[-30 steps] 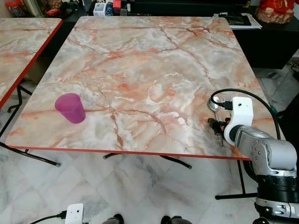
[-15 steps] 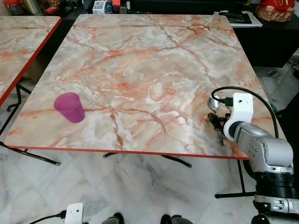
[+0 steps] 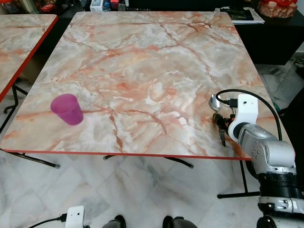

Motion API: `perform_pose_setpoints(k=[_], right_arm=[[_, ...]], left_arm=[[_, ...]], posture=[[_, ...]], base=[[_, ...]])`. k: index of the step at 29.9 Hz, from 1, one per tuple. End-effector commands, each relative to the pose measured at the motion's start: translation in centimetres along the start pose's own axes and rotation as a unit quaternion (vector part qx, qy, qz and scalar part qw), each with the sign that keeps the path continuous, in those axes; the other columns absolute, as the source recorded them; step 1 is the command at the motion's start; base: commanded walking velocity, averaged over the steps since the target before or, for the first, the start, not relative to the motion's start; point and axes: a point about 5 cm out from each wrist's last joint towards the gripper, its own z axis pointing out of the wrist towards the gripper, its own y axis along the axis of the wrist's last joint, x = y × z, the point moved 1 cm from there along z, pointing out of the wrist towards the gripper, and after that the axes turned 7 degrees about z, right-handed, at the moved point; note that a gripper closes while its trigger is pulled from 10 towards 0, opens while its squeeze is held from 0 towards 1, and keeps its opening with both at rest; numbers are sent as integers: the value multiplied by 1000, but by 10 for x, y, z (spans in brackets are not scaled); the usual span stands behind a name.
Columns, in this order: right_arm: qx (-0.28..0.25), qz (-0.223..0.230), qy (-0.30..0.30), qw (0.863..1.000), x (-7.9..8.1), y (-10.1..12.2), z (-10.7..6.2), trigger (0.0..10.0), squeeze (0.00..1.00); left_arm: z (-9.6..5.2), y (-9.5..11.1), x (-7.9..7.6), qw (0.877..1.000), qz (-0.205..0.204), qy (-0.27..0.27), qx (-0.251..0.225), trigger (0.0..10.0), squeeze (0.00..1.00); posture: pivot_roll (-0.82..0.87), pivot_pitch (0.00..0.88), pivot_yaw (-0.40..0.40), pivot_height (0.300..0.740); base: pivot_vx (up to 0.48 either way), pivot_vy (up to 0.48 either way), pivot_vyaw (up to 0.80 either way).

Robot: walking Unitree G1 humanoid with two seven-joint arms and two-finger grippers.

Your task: Setting the table

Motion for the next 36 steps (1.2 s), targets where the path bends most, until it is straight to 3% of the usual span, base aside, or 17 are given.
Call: perform_pose_setpoints(k=[1,26,27,28,29,36], right_arm=[[-4,4,3,1000,0,2,1,10000,0],[-14,12,21,1000,7,-2,11,10000,0],[-19,12,28,999,9,-1,11,3725,0],[-22,12,31,999,10,0,11,3725,0],[-25,11,36,999,11,1,10,0,0],[-29,8,39,999,12,4,10,0,0]], left_arm=[[-2,-15,-4,1000,-7,-6,29,10000,0],[-2,-14,-4,1000,-8,-4,28,10000,0],[-2,-14,-4,1000,-8,-4,28,10000,0],[-2,-14,-4,1000,-8,-4,28,10000,0],[-2,-14,-4,1000,-7,-4,29,10000,0],[-2,-14,-4,1000,-7,-4,29,10000,0]], posture=[[-83,233,-32,736],[-74,246,-32,736],[-74,246,-32,736],[-74,247,-31,736],[-75,248,-31,736],[-76,249,-31,736]], base=[[0,0,0],[0,0,0],[0,0,0],[0,0,0],[0,0,0],[0,0,0]])
